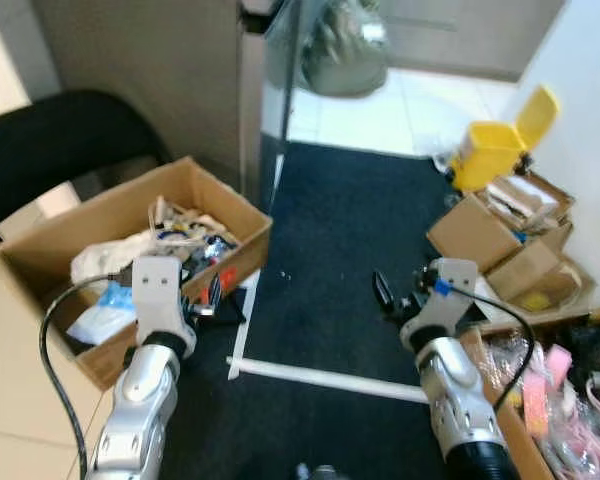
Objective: Picking trash to rubbish bin
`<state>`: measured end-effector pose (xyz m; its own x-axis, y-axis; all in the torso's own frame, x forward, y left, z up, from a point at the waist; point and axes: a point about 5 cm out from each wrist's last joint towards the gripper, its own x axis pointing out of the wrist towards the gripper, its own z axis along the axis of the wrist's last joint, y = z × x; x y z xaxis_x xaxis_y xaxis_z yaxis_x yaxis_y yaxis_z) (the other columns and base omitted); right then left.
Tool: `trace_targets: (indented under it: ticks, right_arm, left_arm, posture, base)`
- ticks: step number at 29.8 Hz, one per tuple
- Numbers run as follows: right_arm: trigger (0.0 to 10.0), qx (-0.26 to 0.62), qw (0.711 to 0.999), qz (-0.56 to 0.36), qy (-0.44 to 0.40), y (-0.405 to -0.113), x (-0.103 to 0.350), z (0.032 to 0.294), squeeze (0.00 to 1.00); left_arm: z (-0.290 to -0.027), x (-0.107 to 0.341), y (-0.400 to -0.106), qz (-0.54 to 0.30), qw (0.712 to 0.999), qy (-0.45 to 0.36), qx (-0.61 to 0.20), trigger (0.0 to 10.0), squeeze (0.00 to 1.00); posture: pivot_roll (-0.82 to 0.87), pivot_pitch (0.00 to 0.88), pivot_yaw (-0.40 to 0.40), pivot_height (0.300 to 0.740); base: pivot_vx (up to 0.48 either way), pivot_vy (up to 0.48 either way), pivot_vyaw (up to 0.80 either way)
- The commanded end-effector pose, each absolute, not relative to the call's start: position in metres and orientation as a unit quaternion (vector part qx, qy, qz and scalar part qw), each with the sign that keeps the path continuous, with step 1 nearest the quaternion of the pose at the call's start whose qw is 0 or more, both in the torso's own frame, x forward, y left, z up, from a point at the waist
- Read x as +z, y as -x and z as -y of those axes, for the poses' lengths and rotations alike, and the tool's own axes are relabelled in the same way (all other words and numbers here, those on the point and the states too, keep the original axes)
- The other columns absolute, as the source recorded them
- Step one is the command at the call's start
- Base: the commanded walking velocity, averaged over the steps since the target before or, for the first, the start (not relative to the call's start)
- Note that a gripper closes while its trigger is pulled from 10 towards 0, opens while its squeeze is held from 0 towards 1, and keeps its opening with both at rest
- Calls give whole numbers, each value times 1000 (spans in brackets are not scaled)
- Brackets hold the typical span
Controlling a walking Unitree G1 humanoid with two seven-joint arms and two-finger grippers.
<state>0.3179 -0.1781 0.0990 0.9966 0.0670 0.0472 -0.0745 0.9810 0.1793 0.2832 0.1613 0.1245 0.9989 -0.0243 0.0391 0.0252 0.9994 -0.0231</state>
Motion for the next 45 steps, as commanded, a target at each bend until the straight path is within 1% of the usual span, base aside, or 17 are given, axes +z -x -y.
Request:
trace_targets:
  ticks: [1, 18, 21, 24, 29, 37, 40, 45]
  right_arm:
    - [10000, 23, 996, 5, -90, -315, 92, 183, 0]
    - [10000, 20, 996, -1, -90, -314, 90, 182, 0]
    - [10000, 29, 993, 21, -109, -315, 96, 178, 0]
    - [10000, 16, 993, 50, -105, -317, 103, 178, 0]
    - [10000, 1, 992, 48, -119, -319, 103, 179, 0]
    - [10000, -1, 994, 35, -107, -320, 100, 180, 0]
    - [10000, -26, 995, 29, -92, -318, 97, 183, 0]
    - [10000, -14, 996, 12, -86, -317, 91, 183, 0]
  left_arm:
    - [-160, 119, -281, 8, 1000, 6, -16, 10000, 0]
    - [-161, 119, -283, 7, 1000, 2, -19, 10000, 0]
    - [-161, 119, -283, 7, 1000, 3, -19, 10000, 0]
    - [-160, 119, -284, 7, 1000, 3, -20, 10000, 0]
    - [-159, 119, -284, 7, 1000, 4, -20, 10000, 0]
    - [-160, 120, -285, 7, 1000, 4, -17, 10000, 0]
    - [-161, 119, -285, 5, 1000, 2, -17, 10000, 0]
    - [-162, 119, -285, 4, 1000, -2, -16, 10000, 0]
  posture:
    - [51, 159, -12, 740]
    - [47, 159, -12, 740]
    - [48, 157, -11, 740]
    - [46, 150, -12, 740]
    - [46, 150, -13, 740]
    - [49, 156, -12, 740]
    - [48, 153, -13, 740]
    - [48, 157, -13, 740]
  base:
    - [0, 0, -800]
    - [0, 0, -800]
    - [0, 0, -800]
    - [0, 0, -800]
    - [0, 0, -800]
    - [0, 0, -800]
    - [0, 0, -800]
    - [0, 0, -800]
